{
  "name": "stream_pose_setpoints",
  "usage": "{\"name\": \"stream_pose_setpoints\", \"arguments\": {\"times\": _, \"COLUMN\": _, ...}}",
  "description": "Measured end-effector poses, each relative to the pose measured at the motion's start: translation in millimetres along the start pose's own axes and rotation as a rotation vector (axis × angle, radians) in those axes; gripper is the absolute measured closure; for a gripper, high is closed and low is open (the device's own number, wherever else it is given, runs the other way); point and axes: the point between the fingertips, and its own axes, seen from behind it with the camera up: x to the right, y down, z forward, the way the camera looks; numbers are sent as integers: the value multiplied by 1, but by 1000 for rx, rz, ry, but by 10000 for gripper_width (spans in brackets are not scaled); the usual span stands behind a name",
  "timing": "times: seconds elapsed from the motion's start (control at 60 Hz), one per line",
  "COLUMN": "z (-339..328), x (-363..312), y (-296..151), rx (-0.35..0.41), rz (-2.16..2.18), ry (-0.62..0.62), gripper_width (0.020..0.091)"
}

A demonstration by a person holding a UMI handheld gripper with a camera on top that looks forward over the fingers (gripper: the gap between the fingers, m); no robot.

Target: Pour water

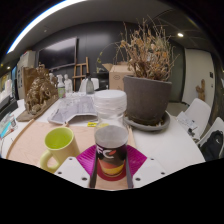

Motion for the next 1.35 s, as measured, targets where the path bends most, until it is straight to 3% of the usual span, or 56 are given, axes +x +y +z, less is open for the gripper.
{"name": "stream_pose_setpoints", "arguments": {"times": 0.05, "z": -2, "x": 0, "y": 8, "rx": -39, "rz": 11, "ry": -3, "gripper_width": 589}}
{"name": "stream_pose_setpoints", "arguments": {"times": 0.117, "z": -9, "x": -1, "y": 13, "rx": -76, "rz": 43, "ry": -7, "gripper_width": 268}}
{"name": "stream_pose_setpoints", "arguments": {"times": 0.133, "z": -11, "x": 1, "y": 13, "rx": -82, "rz": 50, "ry": -1, "gripper_width": 229}}
{"name": "stream_pose_setpoints", "arguments": {"times": 0.167, "z": -16, "x": 4, "y": 12, "rx": -87, "rz": 63, "ry": 13, "gripper_width": 274}}
{"name": "stream_pose_setpoints", "arguments": {"times": 0.233, "z": -32, "x": 8, "y": 6, "rx": -83, "rz": 69, "ry": 37, "gripper_width": 243}}
{"name": "stream_pose_setpoints", "arguments": {"times": 0.417, "z": -109, "x": -2, "y": -7, "rx": -131, "rz": 44, "ry": 86, "gripper_width": 250}}
{"name": "stream_pose_setpoints", "arguments": {"times": 0.667, "z": -227, "x": -65, "y": 1, "rx": -245, "rz": -46, "ry": 122, "gripper_width": 250}}
{"name": "stream_pose_setpoints", "arguments": {"times": 0.767, "z": -256, "x": -103, "y": -6, "rx": -247, "rz": -80, "ry": 96, "gripper_width": 249}}
{"name": "stream_pose_setpoints", "arguments": {"times": 0.983, "z": -280, "x": -166, "y": -24, "rx": -220, "rz": -91, "ry": 39, "gripper_width": 247}}
{"name": "stream_pose_setpoints", "arguments": {"times": 1.35, "z": -281, "x": -185, "y": -43, "rx": -206, "rz": -99, "ry": 40, "gripper_width": 247}}
